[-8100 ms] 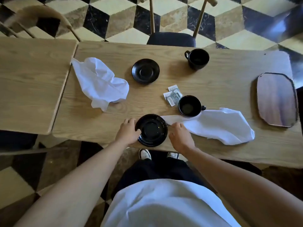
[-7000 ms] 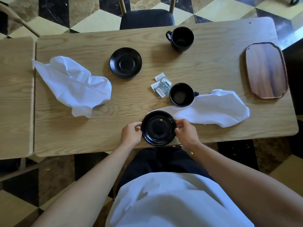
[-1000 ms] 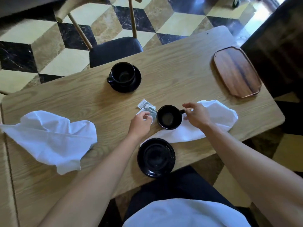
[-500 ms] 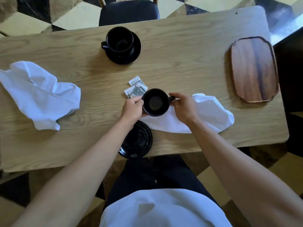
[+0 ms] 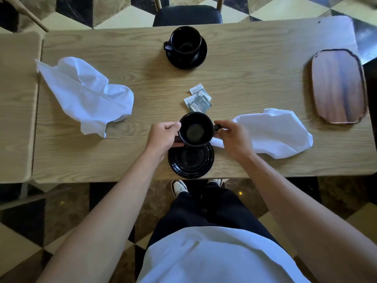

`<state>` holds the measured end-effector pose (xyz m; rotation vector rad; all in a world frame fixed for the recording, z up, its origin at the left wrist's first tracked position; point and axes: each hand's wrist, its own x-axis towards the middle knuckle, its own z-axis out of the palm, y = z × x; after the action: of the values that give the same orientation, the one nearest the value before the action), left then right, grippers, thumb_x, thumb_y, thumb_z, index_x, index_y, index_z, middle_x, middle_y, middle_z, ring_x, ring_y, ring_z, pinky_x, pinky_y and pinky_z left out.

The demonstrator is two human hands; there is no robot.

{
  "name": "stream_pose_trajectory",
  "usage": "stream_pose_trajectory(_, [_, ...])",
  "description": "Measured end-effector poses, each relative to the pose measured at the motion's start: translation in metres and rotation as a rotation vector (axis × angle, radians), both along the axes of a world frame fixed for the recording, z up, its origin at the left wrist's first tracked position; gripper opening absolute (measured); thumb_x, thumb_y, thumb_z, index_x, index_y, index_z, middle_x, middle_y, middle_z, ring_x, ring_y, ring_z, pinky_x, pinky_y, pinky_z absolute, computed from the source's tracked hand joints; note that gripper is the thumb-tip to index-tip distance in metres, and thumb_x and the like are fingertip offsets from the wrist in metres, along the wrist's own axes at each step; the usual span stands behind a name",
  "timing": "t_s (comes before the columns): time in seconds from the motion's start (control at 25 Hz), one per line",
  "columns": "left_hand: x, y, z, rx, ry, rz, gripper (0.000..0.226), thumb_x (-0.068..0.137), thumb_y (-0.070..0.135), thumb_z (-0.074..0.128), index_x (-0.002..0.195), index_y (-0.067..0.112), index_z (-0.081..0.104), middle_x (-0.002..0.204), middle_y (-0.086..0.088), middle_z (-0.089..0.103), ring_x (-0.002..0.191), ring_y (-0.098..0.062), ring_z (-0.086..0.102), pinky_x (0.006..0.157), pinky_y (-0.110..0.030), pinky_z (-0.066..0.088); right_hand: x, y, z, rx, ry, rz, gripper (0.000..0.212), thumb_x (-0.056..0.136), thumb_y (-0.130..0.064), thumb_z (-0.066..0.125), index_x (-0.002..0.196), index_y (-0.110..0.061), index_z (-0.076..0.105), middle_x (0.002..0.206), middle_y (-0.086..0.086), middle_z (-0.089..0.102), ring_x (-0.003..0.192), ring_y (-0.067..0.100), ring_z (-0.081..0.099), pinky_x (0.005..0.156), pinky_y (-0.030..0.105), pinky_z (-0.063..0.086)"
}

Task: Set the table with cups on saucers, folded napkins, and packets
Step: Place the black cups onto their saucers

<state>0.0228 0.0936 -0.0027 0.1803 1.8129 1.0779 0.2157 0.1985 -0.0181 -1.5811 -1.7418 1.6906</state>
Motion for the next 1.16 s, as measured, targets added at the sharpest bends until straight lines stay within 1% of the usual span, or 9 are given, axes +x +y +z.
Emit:
stream_pose_trajectory(0.16, [-0.004, -0.045, -0.014, 0.013, 0.017, -0.038, 0.017, 0.100, 0.014, 0.060, 0.099, 0.008, 0.076, 0.088, -0.011, 0.071, 0.078, -0.026, 0.073, 0.065, -0.038, 0.063, -0.006, -0.045, 0.005, 0.021, -0.098, 0.029, 0.034, 0.090, 0.008, 0.059, 0.113, -0.012, 0.074, 0.093, -0.006, 0.075, 0.080, -0.005, 0.071, 0.078, 0.013, 0.055])
stream_pose_trajectory(0.32, [0.000, -0.065, -0.032, 0.003, 0.043, -0.095, 0.020, 0.100, 0.011, 0.059, 0.101, 0.005, 0.077, 0.088, -0.008, 0.070, 0.084, -0.027, 0.072, 0.074, -0.047, 0.063, -0.001, -0.069, 0.004, -0.011, -0.154, 0.021, 0.035, 0.089, 0.006, 0.062, 0.117, -0.012, 0.074, 0.100, 0.000, 0.075, 0.089, 0.004, 0.070, 0.086, 0.015, 0.054])
stream_pose_trajectory(0.48, [0.003, -0.067, -0.041, -0.015, 0.053, -0.113, 0.021, 0.100, 0.012, 0.059, 0.109, 0.003, 0.075, 0.095, -0.010, 0.070, 0.094, -0.033, 0.072, 0.075, -0.051, 0.063, 0.000, -0.074, 0.001, -0.018, -0.190, -0.001, 0.037, 0.091, 0.009, 0.058, 0.120, -0.009, 0.072, 0.103, 0.003, 0.073, 0.076, -0.013, 0.067, 0.069, 0.000, 0.045])
stream_pose_trajectory(0.52, [0.004, -0.067, -0.042, -0.013, 0.056, -0.115, 0.021, 0.100, 0.012, 0.059, 0.110, 0.003, 0.075, 0.096, -0.012, 0.071, 0.096, -0.035, 0.072, 0.076, -0.053, 0.063, 0.000, -0.073, 0.000, -0.017, -0.195, -0.009, 0.038, 0.091, 0.010, 0.057, 0.120, -0.009, 0.072, 0.103, 0.003, 0.073, 0.075, -0.012, 0.066, 0.069, 0.000, 0.045])
stream_pose_trajectory(0.72, [0.003, -0.063, -0.045, -0.038, 0.057, -0.101, 0.020, 0.099, 0.013, 0.061, 0.111, 0.005, 0.075, 0.106, -0.017, 0.074, 0.099, -0.034, 0.073, 0.076, -0.053, 0.063, 0.000, -0.071, -0.003, -0.034, -0.201, -0.013, 0.038, 0.092, 0.010, 0.056, 0.119, -0.011, 0.073, 0.108, 0.006, 0.074, 0.077, -0.009, 0.069, 0.073, 0.003, 0.049])
stream_pose_trajectory(0.88, [0.003, -0.063, -0.045, -0.044, 0.048, -0.097, 0.021, 0.100, 0.012, 0.059, 0.113, 0.005, 0.075, 0.107, -0.017, 0.074, 0.100, -0.035, 0.072, 0.076, -0.053, 0.063, 0.002, -0.072, -0.002, -0.010, -0.202, -0.010, 0.038, 0.090, 0.006, 0.059, 0.120, -0.013, 0.073, 0.111, 0.003, 0.074, 0.098, 0.006, 0.070, 0.093, 0.020, 0.055])
stream_pose_trajectory(0.92, [0.003, -0.063, -0.044, -0.048, 0.049, -0.100, 0.021, 0.100, 0.013, 0.059, 0.113, 0.006, 0.075, 0.107, -0.017, 0.074, 0.100, -0.034, 0.072, 0.076, -0.053, 0.063, 0.002, -0.072, -0.002, -0.016, -0.194, -0.013, 0.039, 0.090, 0.007, 0.058, 0.120, -0.013, 0.073, 0.111, 0.003, 0.074, 0.094, 0.002, 0.071, 0.093, 0.020, 0.055])
stream_pose_trajectory(1.08, [0.003, -0.065, -0.041, -0.057, 0.046, -0.107, 0.021, 0.100, 0.013, 0.060, 0.113, 0.006, 0.075, 0.108, -0.017, 0.074, 0.100, -0.032, 0.072, 0.077, -0.052, 0.063, 0.003, -0.073, -0.003, -0.027, -0.164, -0.014, 0.039, 0.091, 0.009, 0.055, 0.120, -0.010, 0.073, 0.111, 0.004, 0.073, 0.077, -0.015, 0.067, 0.073, 0.004, 0.050])
stream_pose_trajectory(1.16, [0.005, -0.064, -0.038, -0.055, 0.046, -0.107, 0.022, 0.100, 0.014, 0.060, 0.114, 0.005, 0.074, 0.109, -0.017, 0.074, 0.101, -0.032, 0.072, 0.078, -0.052, 0.063, 0.003, -0.073, -0.003, -0.042, -0.155, -0.027, 0.039, 0.091, 0.009, 0.056, 0.121, -0.010, 0.073, 0.113, 0.004, 0.073, 0.083, -0.009, 0.070, 0.077, 0.008, 0.053])
